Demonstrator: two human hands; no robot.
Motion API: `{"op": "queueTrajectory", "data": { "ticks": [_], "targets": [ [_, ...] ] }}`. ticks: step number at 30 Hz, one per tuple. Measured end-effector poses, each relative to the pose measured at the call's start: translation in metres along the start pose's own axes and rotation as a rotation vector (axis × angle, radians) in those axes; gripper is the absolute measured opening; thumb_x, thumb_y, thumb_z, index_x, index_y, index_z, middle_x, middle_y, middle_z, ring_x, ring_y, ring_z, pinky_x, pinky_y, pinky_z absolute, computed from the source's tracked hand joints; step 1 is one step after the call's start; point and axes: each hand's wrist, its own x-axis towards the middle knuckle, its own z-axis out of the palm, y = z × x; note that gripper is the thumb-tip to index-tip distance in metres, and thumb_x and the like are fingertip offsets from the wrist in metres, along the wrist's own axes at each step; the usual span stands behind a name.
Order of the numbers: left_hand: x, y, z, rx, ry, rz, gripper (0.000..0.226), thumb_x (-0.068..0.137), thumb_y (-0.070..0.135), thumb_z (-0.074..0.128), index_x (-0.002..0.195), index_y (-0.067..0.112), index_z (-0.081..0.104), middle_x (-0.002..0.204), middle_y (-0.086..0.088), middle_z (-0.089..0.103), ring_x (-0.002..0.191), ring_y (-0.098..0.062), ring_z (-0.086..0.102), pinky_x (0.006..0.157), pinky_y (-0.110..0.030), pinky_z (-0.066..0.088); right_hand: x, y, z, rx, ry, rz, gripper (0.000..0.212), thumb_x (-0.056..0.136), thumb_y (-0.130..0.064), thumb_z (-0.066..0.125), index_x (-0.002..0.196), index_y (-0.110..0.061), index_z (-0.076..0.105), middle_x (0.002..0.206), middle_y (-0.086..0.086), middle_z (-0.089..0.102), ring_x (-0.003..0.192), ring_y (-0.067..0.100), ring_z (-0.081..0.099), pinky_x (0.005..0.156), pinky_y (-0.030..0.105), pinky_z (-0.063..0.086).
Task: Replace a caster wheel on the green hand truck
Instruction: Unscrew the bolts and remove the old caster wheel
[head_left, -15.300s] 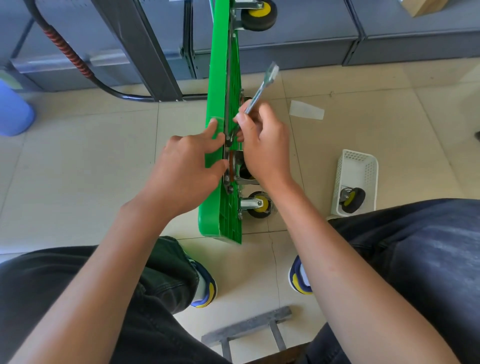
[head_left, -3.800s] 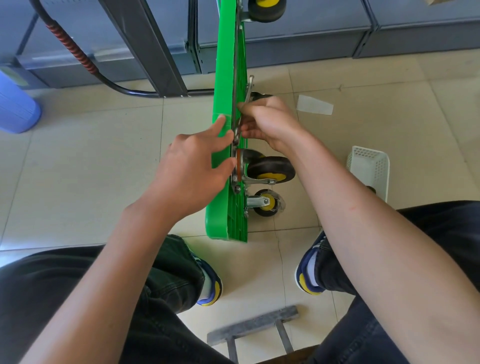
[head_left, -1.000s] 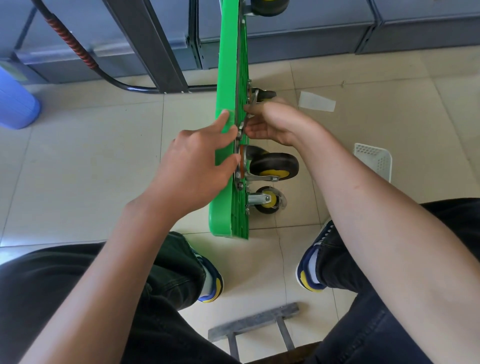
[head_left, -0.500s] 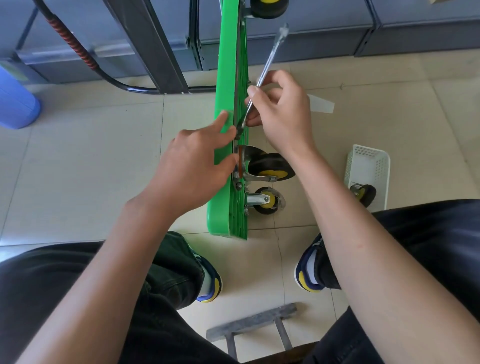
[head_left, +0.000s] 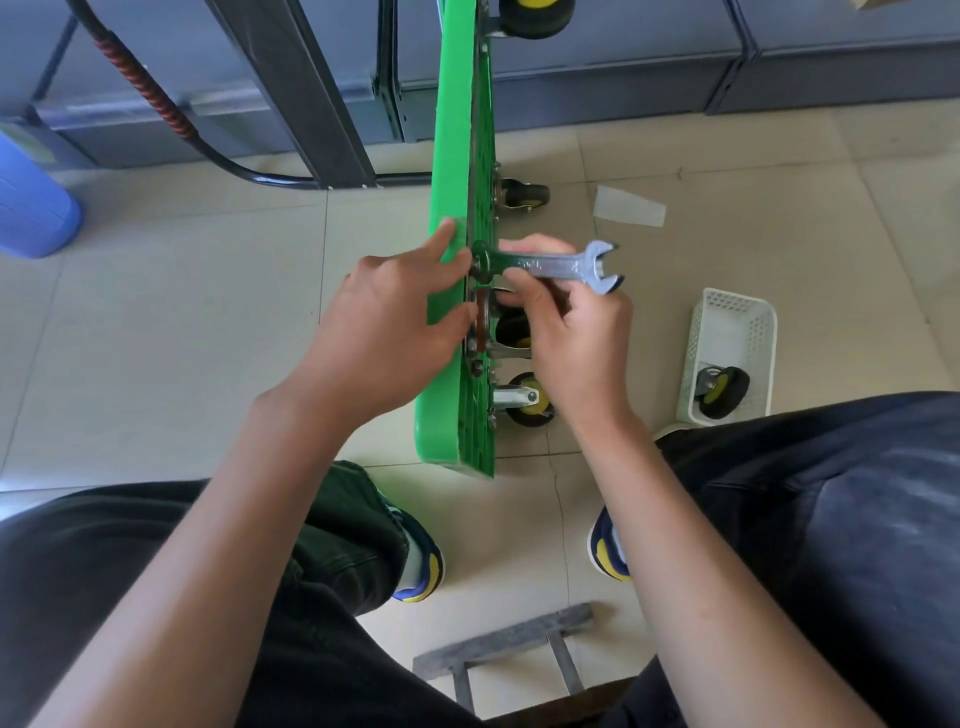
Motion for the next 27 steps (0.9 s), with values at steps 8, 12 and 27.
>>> {"op": "queueTrajectory", "data": {
  "ticks": [8,12,27],
  "targets": [
    [-0.001,0.001,0.000,-0.001,-0.003,-0.005,0.047,0.095,0.027,0.068,0.141,0.023,0.059,0.158,0.013,0.036,0.097,-0.025,0.069,0.099,-0.043,0.051,-0.007,-0.002,-0.001,0.165,0.137,0.109,0.015,0.101,-0.009,0.063,0.108,0.002,0.071,0.112,0.005,0.074,0.089,0.018,0.075,0.072,0.048,0.064],
    [-0.001,0.002,0.000,-0.001,-0.009,-0.010,0.047,0.095,0.027,0.067,0.142,0.023,0.058,0.158,0.014,0.035,0.093,-0.023,0.070,0.101,-0.042,0.051,0.015,-0.003,-0.005,0.261,0.214,0.226,0.014,0.100,-0.014,0.065,0.114,-0.009,0.067,0.099,0.009,0.075,0.088,0.022,0.074,0.070,0.046,0.063],
    [-0.001,0.001,0.000,0.005,-0.012,-0.001,0.048,0.095,0.027,0.068,0.142,0.022,0.058,0.158,0.013,0.035,0.089,-0.023,0.070,0.097,-0.043,0.052,0.090,0.034,0.003,0.437,-0.193,0.907,0.015,0.099,-0.016,0.067,0.096,-0.002,0.062,0.076,0.011,0.071,0.067,0.022,0.073,0.071,0.036,0.063]
  ]
}}
